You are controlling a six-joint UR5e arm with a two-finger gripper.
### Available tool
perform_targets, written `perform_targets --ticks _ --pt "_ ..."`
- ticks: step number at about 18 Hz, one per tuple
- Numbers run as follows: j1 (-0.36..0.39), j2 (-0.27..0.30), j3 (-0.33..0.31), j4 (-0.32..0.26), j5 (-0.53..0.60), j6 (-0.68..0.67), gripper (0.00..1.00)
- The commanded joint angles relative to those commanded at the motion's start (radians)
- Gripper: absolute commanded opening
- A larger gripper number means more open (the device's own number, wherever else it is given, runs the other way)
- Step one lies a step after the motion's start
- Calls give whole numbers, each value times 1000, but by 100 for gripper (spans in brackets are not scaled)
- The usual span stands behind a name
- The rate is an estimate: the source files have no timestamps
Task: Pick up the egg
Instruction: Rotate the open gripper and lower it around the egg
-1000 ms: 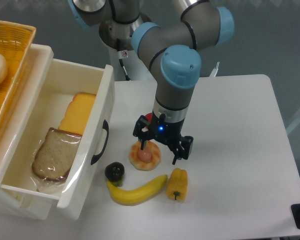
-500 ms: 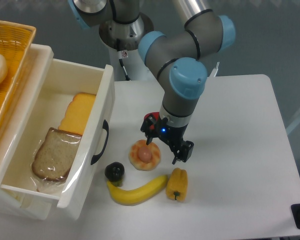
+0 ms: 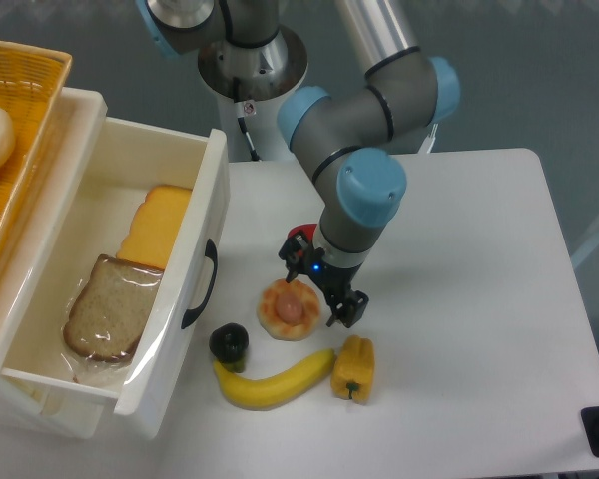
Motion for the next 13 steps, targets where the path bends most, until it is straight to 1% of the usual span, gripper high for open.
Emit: perform_targets --ticks 4,9,11,13 --pt "15 5 -3 2 -21 -159 100" --pt "21 -5 11 11 -126 -415 100" --pt "20 -17 17 21 -143 -443 100" --pt "15 -25 11 25 -140 -440 100"
